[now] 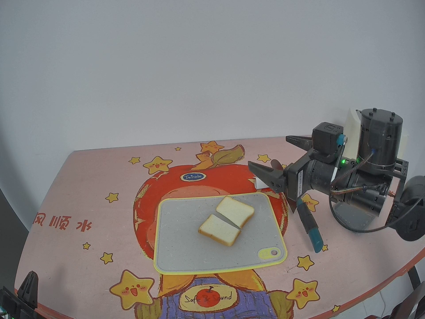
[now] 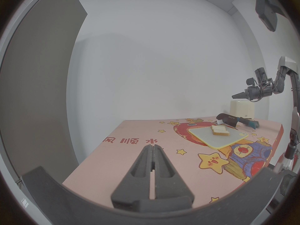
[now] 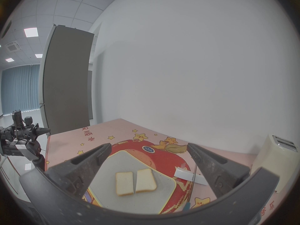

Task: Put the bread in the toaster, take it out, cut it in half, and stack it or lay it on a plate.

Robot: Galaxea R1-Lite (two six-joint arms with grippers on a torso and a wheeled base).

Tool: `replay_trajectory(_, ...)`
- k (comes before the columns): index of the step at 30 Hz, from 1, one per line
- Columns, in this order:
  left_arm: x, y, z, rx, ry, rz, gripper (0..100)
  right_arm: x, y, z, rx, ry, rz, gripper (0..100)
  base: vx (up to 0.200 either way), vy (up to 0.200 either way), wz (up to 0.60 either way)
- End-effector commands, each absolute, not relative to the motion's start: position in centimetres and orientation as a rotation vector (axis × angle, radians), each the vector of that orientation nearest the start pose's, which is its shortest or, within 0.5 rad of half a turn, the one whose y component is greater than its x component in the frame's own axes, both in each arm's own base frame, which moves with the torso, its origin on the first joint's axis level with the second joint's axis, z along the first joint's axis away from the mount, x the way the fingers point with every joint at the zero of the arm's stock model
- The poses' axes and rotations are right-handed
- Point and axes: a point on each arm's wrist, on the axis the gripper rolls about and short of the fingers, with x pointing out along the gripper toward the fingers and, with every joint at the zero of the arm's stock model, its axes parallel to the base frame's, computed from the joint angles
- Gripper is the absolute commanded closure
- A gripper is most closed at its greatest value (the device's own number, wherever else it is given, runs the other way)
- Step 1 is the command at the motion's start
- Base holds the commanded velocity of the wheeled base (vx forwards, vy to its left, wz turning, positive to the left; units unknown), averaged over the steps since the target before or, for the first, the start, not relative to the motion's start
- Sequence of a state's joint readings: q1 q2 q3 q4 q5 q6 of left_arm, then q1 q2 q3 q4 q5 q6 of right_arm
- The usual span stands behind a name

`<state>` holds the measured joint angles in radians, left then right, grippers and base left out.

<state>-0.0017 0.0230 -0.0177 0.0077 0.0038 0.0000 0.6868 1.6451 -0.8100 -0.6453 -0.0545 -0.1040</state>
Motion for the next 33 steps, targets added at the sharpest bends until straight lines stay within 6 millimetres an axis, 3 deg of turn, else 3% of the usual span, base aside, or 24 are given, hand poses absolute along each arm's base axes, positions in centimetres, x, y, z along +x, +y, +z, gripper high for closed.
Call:
replay_trajectory(1, -2.1, 0.0, 7.6, 0.000, 0.031, 0.003, 100, 24.2, 19.3, 20.5, -0.173, 0.162, 0.630, 0, 0.000, 0.000, 0.00)
replay_trajectory(14, -2.1, 0.0, 7.6, 0.000, 0.031, 0.003, 100, 25.8, 20.8, 17.0, -0.172, 0.155, 0.635, 0, 0.000, 0.000, 0.00)
replay_trajectory(33, -2.1, 0.0, 7.6, -0.001, 0.031, 0.003, 100, 26.2, 20.6, 16.1, -0.195, 0.220, 0.583, 0, 0.000, 0.000, 0.00)
